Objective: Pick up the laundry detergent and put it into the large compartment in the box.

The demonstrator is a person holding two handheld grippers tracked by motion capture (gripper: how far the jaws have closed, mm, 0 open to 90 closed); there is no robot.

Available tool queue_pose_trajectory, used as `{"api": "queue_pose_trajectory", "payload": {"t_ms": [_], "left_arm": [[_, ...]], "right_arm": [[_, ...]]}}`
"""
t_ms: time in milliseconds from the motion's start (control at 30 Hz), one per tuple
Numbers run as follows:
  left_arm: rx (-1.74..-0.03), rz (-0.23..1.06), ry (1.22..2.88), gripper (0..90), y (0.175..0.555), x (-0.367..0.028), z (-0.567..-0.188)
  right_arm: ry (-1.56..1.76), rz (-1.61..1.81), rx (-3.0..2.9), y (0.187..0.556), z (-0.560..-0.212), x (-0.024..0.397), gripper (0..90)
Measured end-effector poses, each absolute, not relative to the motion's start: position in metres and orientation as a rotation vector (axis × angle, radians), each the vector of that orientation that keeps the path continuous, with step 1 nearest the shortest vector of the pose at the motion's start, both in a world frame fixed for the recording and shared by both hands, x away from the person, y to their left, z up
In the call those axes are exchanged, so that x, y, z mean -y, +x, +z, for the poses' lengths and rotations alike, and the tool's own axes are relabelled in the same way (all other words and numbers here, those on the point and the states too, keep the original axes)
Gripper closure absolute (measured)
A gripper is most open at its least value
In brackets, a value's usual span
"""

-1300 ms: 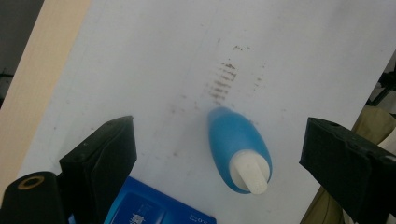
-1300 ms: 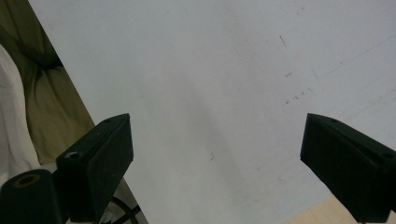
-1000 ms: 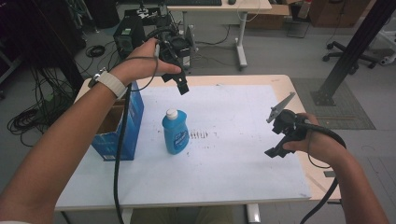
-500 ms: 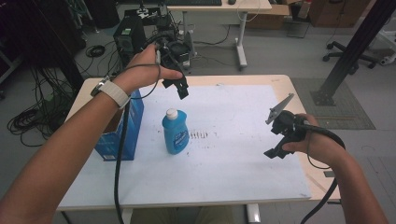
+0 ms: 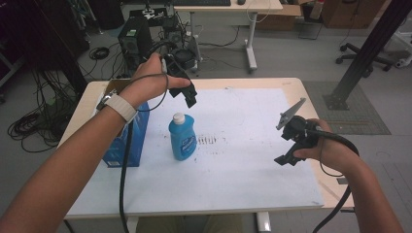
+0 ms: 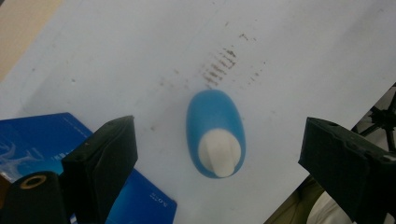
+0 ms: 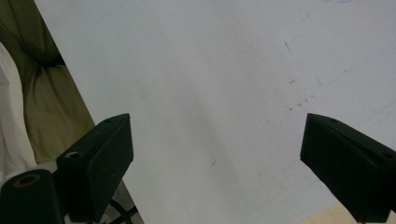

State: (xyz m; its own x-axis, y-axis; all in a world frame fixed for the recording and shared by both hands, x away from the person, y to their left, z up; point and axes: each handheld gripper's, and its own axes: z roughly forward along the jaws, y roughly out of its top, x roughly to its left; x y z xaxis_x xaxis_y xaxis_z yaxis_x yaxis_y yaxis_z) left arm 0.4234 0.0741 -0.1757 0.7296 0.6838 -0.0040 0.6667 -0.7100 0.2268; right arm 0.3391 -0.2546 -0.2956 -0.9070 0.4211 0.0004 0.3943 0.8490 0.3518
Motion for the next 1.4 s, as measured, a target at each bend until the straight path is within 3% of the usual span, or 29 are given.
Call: {"api": "queue_pose_trajectory", "payload": {"t_ms": [1400], "left_arm": [[-1.259,0.167,2.708,10.4,0.417,-0.076,-0.212]], "right_arm": [[0.626,0.539,-2.953,0.341,-0.299,0.249,9.7]]}}
